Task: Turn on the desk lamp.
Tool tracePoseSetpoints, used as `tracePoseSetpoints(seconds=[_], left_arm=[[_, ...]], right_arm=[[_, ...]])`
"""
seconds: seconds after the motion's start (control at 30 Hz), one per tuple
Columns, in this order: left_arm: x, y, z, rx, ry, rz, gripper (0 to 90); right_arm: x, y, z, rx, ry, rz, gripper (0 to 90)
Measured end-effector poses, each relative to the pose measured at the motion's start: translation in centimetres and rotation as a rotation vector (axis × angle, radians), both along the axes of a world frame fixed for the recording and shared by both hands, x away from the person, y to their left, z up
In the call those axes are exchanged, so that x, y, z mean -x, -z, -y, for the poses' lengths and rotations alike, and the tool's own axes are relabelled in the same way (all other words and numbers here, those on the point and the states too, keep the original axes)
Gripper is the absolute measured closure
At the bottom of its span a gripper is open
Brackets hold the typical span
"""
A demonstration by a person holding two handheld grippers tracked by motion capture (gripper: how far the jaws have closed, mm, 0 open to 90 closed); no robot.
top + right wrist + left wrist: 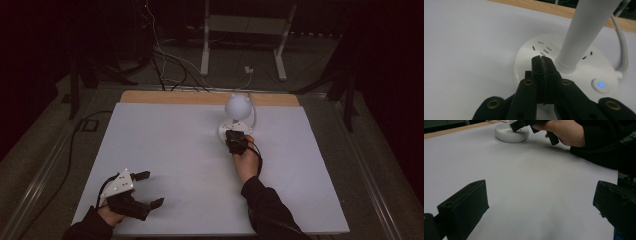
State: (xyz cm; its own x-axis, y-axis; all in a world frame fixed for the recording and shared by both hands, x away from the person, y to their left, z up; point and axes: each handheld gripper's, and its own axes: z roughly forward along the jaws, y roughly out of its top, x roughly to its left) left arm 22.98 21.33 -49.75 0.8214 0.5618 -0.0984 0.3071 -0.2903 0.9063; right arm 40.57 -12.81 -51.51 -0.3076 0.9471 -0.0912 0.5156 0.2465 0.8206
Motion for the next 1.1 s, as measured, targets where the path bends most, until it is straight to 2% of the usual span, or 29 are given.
tracePoseSetpoints(seconds=[0.07, 0.13, 0.2, 0.27, 0.3, 0.4, 0.47, 0.57, 0.6, 0.77, 0.83, 0.87, 0.93, 0.97, 1.0, 1.1], left_arm=[[0.0, 0.0, 0.0, 0.001, 0.000, 0.000, 0.4], [0.0, 0.0, 0.0, 0.004, 0.001, 0.001, 0.4], [0.0, 0.0, 0.0, 0.002, -0.001, 0.001, 0.4], [0.0, 0.0, 0.0, 0.003, -0.001, -0.001, 0.4], [0.0, 0.0, 0.0, 0.007, -0.001, 0.001, 0.4], [0.0, 0.0, -0.1, 0.004, -0.002, 0.001, 0.4], [-0.1, 0.0, 0.0, 0.005, -0.001, 0.001, 0.4], [0.0, 0.0, 0.0, 0.004, -0.002, 0.000, 0.4], [0.0, 0.0, 0.0, 0.003, -0.001, 0.002, 0.4], [0.0, 0.0, -0.1, 0.003, -0.002, 0.000, 0.4], [0.0, 0.0, 0.0, 0.002, -0.002, 0.000, 0.4], [0.0, 0.0, 0.0, 0.004, -0.003, 0.001, 0.4], [-0.1, 0.0, 0.0, 0.006, -0.003, -0.001, 0.4], [-0.1, 0.0, 0.0, 0.004, -0.003, -0.001, 0.4], [-0.1, 0.0, 0.0, 0.002, -0.003, 0.000, 0.4], [0.0, 0.0, 0.0, 0.005, -0.003, 0.001, 0.4]], right_arm=[[0.1, 0.1, -0.2, 0.028, -0.008, 0.017, 90.0], [0.1, 0.2, -0.2, 0.032, -0.012, 0.022, 90.0], [0.0, 0.3, 0.1, 0.011, -0.019, 0.023, 90.0], [-0.1, 0.0, 0.0, -0.005, -0.020, 0.004, 90.0], [-0.1, -0.1, 0.1, -0.016, -0.017, 0.001, 87.6], [0.2, -0.2, 0.1, -0.014, -0.015, 0.025, 86.7], [0.5, -0.9, 0.3, -0.054, -0.022, 0.027, 83.0], [0.7, -1.3, 0.3, -0.064, -0.031, 0.033, 80.5], [1.0, -1.9, 0.4, -0.097, -0.043, 0.034, 75.8], [1.4, -2.4, 0.8, -0.123, -0.076, 0.057, 65.2], [1.7, -2.6, 1.0, -0.128, -0.132, 0.070, 55.2], [1.7, -2.6, 1.0, -0.128, -0.132, 0.070, 55.2], [1.8, -3.0, 1.1, -0.146, -0.175, 0.049, 47.8], [2.0, -3.2, 1.2, -0.158, -0.183, 0.032, 41.1], [2.0, -3.2, 1.2, -0.158, -0.183, 0.032, 41.1], [2.2, -3.5, 1.1, -0.159, -0.179, 0.015, 29.9]])
